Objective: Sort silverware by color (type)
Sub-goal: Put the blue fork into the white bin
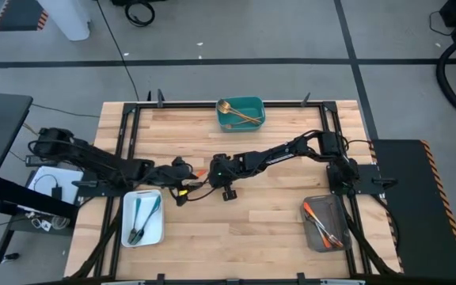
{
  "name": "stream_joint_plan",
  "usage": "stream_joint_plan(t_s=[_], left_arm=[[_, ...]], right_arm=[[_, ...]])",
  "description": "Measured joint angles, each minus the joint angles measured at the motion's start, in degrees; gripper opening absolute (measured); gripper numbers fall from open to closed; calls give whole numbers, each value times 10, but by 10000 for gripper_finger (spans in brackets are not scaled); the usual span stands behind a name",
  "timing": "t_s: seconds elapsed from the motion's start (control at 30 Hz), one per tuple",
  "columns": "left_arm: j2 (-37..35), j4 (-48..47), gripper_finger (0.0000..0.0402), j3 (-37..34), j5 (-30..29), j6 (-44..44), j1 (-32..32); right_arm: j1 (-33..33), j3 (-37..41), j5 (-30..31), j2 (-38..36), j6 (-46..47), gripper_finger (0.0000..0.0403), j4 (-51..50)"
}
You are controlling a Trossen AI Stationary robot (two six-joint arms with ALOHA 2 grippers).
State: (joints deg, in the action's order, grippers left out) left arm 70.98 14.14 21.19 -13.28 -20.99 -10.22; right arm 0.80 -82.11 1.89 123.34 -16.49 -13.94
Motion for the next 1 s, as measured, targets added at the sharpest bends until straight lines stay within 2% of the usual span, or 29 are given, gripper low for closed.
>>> stream_joint_plan(t_s=[0.27,0.53,0.73,1.0], left_arm=[[105,95,190,0,-3,5,5],[179,177,189,0,-11,7,23],[227,180,172,28,4,12,26],[275,126,130,78,-1,28,30]], right_arm=[[2,-1,0,-9,15,10,6],[3,-1,-14,-10,28,11,9],[11,-1,1,-11,29,11,-10],[26,-2,17,-35,47,11,-53]])
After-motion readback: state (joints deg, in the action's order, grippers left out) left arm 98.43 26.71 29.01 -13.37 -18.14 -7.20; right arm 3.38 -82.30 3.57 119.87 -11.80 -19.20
